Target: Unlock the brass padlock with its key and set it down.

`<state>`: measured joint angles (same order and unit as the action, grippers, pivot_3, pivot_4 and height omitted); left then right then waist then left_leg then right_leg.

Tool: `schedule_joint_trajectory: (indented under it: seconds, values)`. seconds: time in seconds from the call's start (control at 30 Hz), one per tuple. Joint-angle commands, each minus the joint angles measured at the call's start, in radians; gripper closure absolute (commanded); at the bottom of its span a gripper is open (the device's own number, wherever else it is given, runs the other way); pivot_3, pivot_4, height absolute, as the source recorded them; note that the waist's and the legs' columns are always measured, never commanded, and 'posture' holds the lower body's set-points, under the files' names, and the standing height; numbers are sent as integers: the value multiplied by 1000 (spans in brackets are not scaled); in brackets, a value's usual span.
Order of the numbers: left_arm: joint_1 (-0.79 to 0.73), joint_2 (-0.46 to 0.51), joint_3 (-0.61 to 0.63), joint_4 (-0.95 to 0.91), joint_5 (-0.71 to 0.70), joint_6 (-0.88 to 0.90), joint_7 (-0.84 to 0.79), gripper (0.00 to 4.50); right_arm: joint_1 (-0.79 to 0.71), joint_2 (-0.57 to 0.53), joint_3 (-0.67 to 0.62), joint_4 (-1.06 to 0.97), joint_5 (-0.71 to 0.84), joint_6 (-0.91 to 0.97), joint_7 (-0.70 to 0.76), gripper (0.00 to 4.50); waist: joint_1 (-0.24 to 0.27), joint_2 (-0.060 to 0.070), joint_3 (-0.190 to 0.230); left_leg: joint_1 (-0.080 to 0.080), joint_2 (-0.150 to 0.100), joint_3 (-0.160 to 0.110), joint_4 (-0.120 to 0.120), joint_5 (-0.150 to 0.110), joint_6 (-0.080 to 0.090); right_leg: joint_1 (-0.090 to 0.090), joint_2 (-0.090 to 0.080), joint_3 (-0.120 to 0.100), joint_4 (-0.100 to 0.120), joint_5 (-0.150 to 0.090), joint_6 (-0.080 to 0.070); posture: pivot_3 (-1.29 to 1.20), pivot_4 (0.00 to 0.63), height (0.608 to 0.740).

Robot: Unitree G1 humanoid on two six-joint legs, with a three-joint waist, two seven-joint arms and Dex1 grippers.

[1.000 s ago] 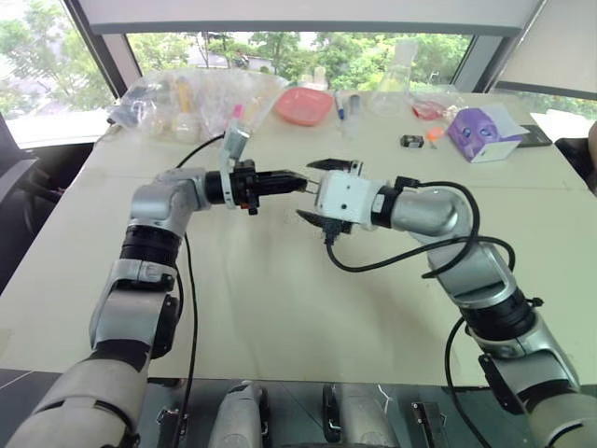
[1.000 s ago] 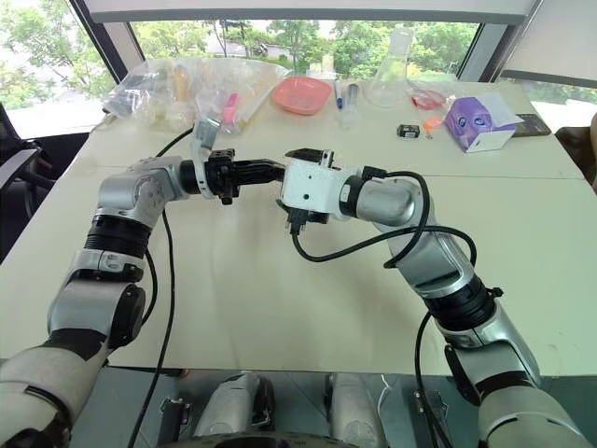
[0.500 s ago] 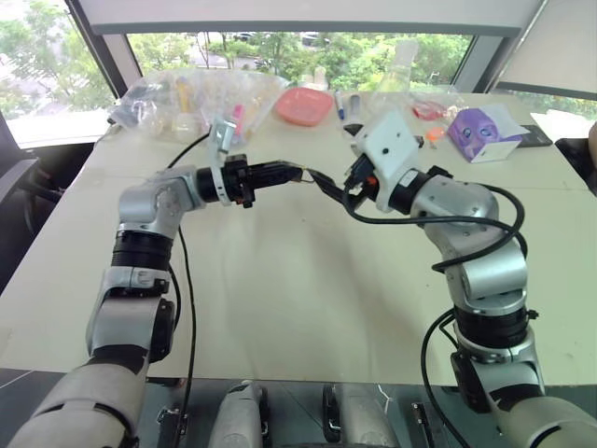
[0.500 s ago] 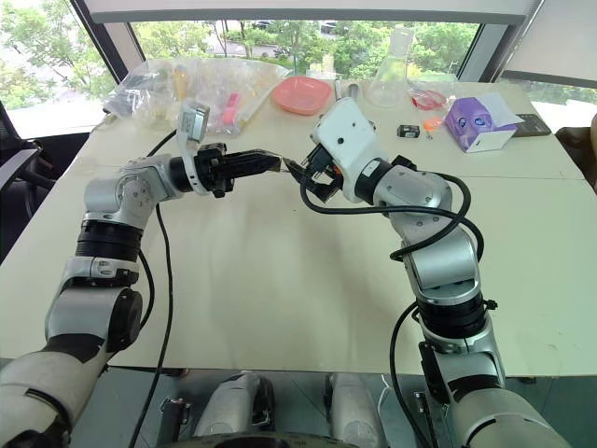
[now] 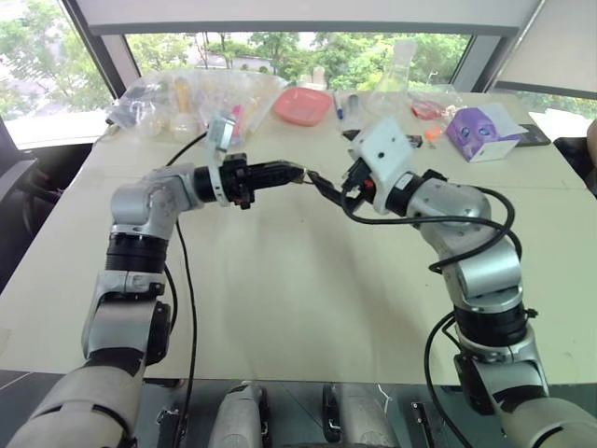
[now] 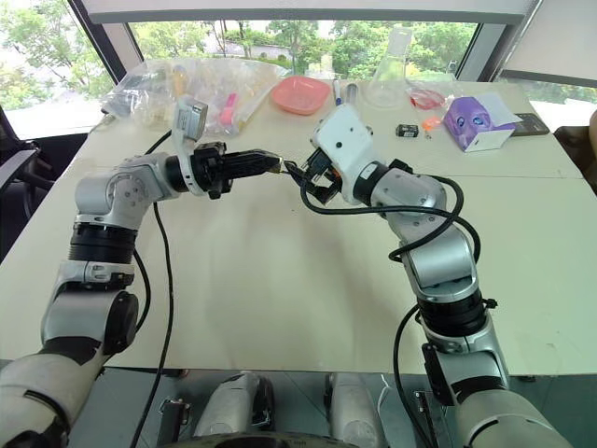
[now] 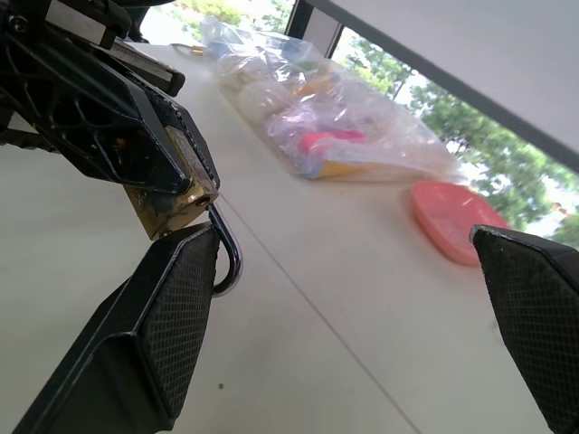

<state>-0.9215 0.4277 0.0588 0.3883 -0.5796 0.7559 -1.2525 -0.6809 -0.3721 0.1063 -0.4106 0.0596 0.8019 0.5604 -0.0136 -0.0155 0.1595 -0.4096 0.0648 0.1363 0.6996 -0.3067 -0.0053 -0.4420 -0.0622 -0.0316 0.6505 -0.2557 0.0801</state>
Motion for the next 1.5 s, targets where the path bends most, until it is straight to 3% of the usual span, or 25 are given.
schedule_joint_trajectory:
  seconds: [0.03,0.97,1.5]
  values:
    - [-32,-1,26,-30,-24,-32,-3,4392,-8,11,-40,-22,59,40,0,46,2,0,0,0,0,0,0,0,0,0,0,0,0,0,0,0,150,733]
    - [-43,-17,34,31,-20,-64,32,4392,-20,25,-135,-106,294,55,-90,46,1,0,0,0,0,-2,0,0,0,0,0,0,0,0,0,0,150,733]
    - [-25,1,46,-51,-100,12,11,4392,25,-19,-34,5,210,1,-125,46,-1,0,0,0,0,-2,0,0,0,0,0,0,0,0,0,0,150,733]
